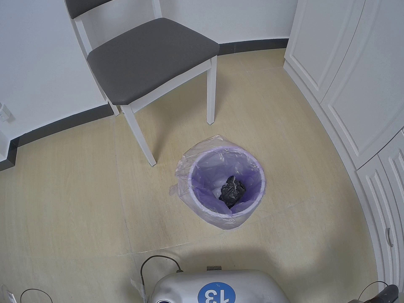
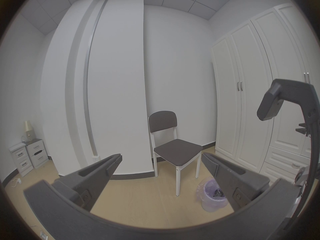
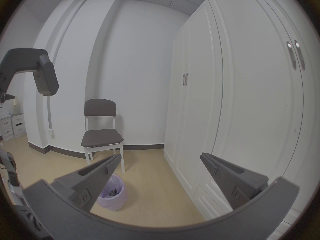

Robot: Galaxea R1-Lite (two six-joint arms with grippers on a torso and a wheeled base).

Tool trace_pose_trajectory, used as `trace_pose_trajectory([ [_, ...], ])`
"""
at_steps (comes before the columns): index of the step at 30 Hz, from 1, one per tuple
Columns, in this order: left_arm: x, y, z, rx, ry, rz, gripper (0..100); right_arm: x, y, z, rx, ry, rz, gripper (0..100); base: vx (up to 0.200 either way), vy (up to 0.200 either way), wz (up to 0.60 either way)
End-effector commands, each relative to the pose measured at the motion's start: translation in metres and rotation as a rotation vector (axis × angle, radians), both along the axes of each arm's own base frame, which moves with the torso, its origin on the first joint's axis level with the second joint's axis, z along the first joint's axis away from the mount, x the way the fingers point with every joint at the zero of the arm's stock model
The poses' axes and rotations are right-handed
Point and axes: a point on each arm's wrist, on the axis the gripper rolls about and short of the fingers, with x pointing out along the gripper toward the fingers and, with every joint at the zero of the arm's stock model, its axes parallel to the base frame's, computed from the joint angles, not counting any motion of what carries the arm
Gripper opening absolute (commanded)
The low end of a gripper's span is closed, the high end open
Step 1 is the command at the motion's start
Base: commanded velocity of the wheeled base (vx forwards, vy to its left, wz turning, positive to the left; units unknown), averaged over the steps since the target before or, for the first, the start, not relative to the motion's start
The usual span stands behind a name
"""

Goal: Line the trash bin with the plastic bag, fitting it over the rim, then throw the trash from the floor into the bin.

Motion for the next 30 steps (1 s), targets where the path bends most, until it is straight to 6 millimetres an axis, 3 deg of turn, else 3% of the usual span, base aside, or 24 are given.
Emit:
trace_pose_trajectory([
  [1,-0.001,-0.004,-0.015,-0.018,0.0,0.014,100,-0.002,-0.001,-0.002,0.01,-0.018,-0.026,100,0.0,0.0,0.0],
  [10,-0.01,-0.004,-0.007,-0.049,-0.069,0.006,100,-0.022,-0.001,0.022,-0.054,-0.227,-0.057,100,0.0,0.0,0.0],
  [15,0.0,-0.004,-0.013,-0.033,-0.027,-0.01,100,-0.018,-0.001,0.021,-0.082,-0.244,-0.064,100,0.0,0.0,0.0],
  [17,0.01,-0.005,-0.017,-0.028,0.005,-0.024,100,-0.012,0.0,0.016,-0.083,-0.219,-0.062,100,0.0,0.0,0.0],
  [25,0.087,-0.005,-0.053,-0.071,-0.009,-0.056,100,0.032,0.0,-0.019,-0.052,-0.133,-0.038,100,0.0,0.0,0.0],
  [26,0.087,-0.005,-0.053,-0.071,-0.009,-0.056,100,0.032,0.0,-0.019,-0.052,-0.133,-0.038,100,0.0,0.0,0.0],
  [27,0.109,-0.005,-0.073,-0.059,-0.013,-0.065,100,0.043,0.0,-0.031,-0.048,-0.106,-0.033,100,0.0,0.0,0.0],
  [30,0.129,-0.006,-0.1,-0.039,0.015,-0.108,100,0.056,0.0,-0.047,-0.056,-0.088,-0.018,100,0.0,0.0,0.0],
])
